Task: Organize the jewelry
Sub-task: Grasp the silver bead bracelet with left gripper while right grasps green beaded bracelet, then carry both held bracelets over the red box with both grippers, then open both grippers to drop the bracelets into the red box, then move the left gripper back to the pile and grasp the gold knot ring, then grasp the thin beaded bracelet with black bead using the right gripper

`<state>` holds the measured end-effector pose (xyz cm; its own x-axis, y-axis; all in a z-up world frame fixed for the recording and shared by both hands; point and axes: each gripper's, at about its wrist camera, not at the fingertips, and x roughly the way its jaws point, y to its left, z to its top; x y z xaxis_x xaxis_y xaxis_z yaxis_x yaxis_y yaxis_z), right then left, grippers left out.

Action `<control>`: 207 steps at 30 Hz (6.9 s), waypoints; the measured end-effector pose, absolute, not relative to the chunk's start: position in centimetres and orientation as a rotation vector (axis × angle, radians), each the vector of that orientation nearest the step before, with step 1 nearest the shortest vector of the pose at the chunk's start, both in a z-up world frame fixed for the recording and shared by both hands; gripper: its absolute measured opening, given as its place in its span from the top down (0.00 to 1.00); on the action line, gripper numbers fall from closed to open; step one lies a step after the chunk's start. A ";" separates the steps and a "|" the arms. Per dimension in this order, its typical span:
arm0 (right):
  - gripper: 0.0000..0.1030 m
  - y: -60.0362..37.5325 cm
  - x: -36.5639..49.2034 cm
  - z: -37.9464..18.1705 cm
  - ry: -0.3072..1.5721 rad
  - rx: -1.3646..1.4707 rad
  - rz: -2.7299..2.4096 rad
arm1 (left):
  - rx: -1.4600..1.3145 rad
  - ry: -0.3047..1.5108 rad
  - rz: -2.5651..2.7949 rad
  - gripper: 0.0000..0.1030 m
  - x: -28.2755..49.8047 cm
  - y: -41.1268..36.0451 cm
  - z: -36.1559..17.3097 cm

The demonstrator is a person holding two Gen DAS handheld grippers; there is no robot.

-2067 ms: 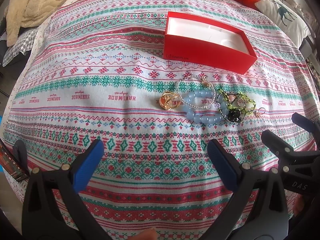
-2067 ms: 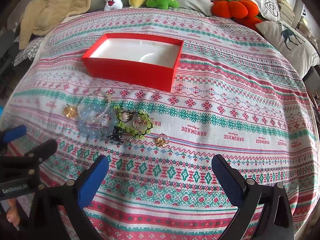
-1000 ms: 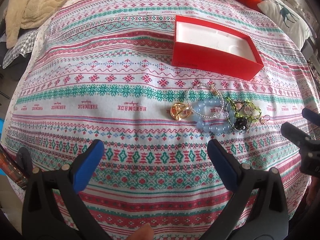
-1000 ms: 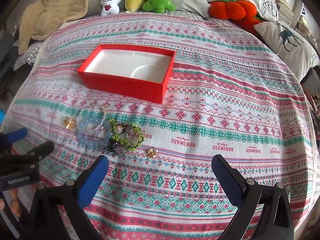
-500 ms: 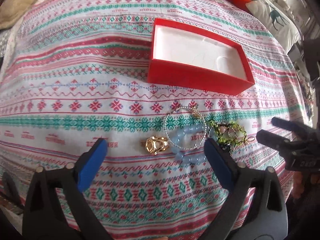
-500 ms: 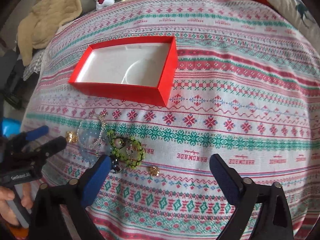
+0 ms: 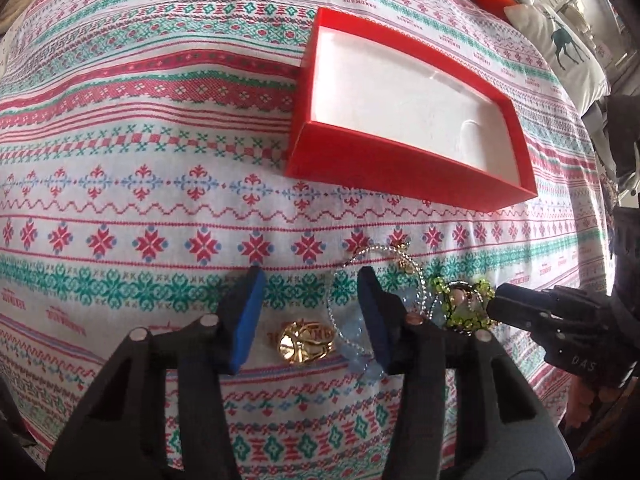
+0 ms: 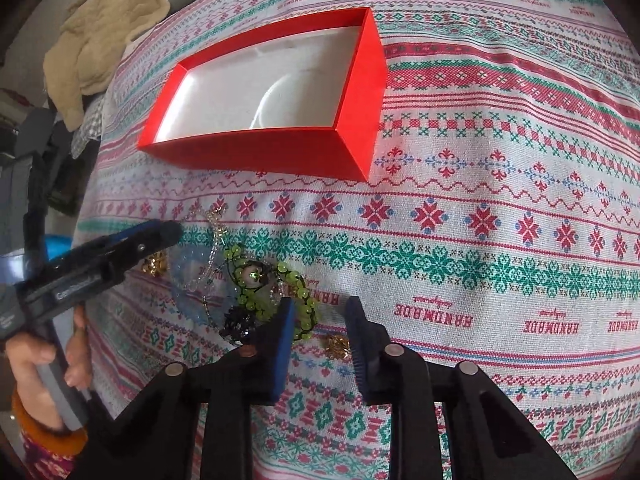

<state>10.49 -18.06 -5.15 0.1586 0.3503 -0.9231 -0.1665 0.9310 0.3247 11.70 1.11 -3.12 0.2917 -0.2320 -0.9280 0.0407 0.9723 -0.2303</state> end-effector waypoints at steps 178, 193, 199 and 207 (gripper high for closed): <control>0.43 -11.4 7.8 -4.6 1.001 -0.349 0.606 | 0.076 1.096 -0.261 0.76 8.0 3.1 -3.9; 0.43 -12.2 7.4 -2.2 0.967 -0.292 0.574 | 0.052 1.058 -0.260 0.76 8.0 3.0 -2.6; 0.43 -12.6 7.7 -1.3 0.958 -0.260 0.545 | 0.050 1.027 -0.266 0.76 8.5 2.7 -1.5; 0.43 -12.8 8.1 0.1 0.944 -0.223 0.511 | 0.016 0.997 -0.264 0.76 9.4 2.3 0.1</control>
